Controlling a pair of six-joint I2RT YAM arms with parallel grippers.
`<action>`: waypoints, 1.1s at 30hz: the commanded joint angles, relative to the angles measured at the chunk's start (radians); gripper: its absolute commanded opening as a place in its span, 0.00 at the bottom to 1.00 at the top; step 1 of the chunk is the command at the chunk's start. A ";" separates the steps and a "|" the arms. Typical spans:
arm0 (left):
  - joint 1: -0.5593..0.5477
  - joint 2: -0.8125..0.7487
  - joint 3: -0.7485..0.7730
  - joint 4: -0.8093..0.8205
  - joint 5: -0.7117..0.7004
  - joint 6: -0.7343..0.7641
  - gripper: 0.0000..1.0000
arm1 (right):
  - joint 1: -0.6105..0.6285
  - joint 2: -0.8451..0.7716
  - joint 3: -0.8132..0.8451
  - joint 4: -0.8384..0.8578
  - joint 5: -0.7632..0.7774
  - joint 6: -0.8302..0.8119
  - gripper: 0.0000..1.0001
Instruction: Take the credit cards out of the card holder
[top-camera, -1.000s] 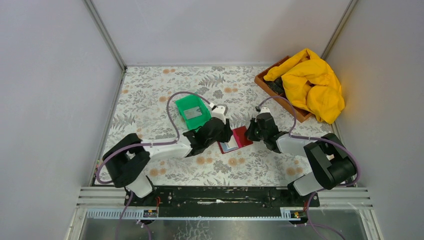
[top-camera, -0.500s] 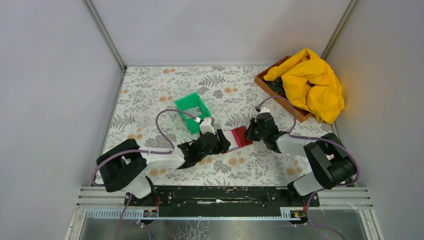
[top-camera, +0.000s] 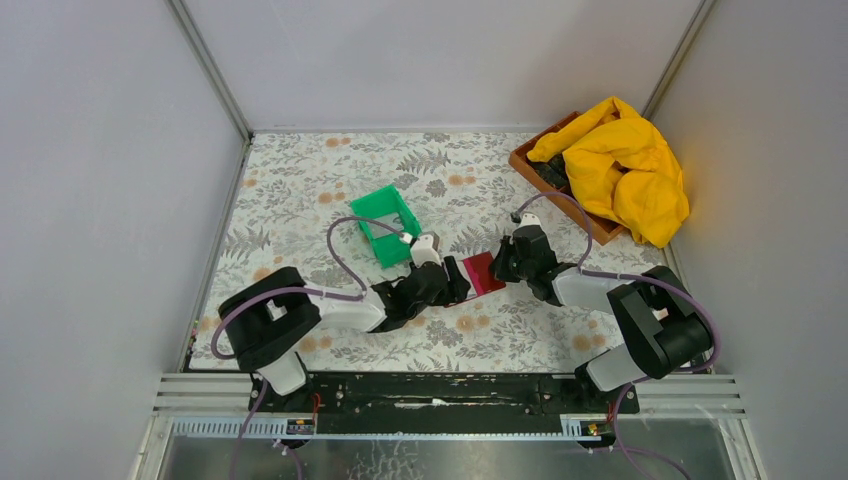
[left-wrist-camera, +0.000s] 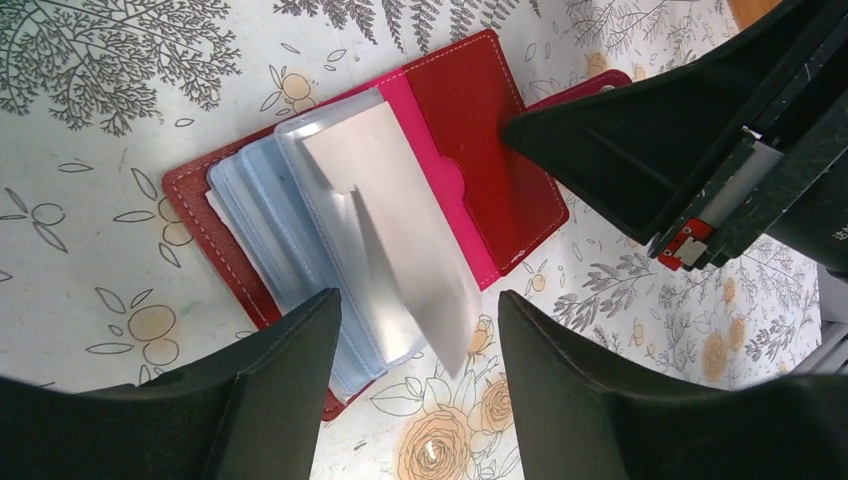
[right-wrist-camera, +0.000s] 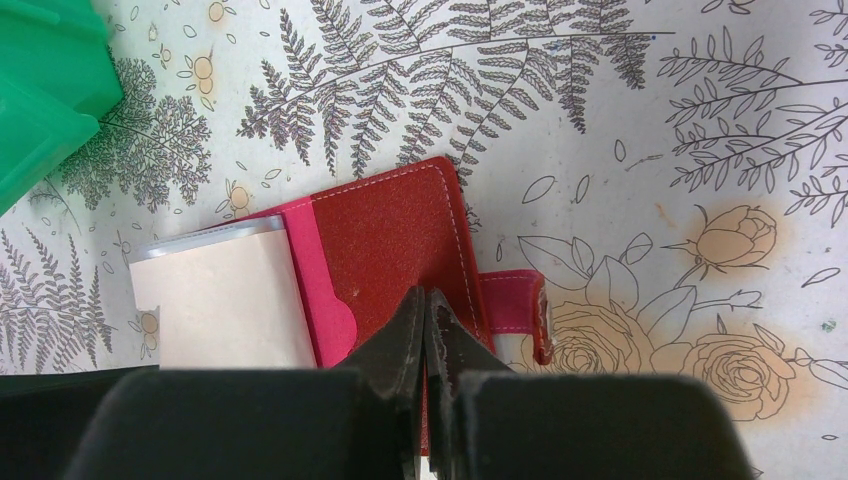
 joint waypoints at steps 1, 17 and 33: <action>-0.002 0.030 0.032 0.066 -0.018 0.000 0.67 | 0.003 -0.003 -0.008 -0.023 -0.011 -0.013 0.00; 0.002 0.080 0.126 0.108 0.050 0.050 0.67 | 0.003 -0.014 -0.012 -0.024 0.009 -0.003 0.00; 0.029 0.199 0.194 0.190 0.077 0.096 0.67 | 0.001 -0.131 -0.066 0.029 0.029 0.012 0.00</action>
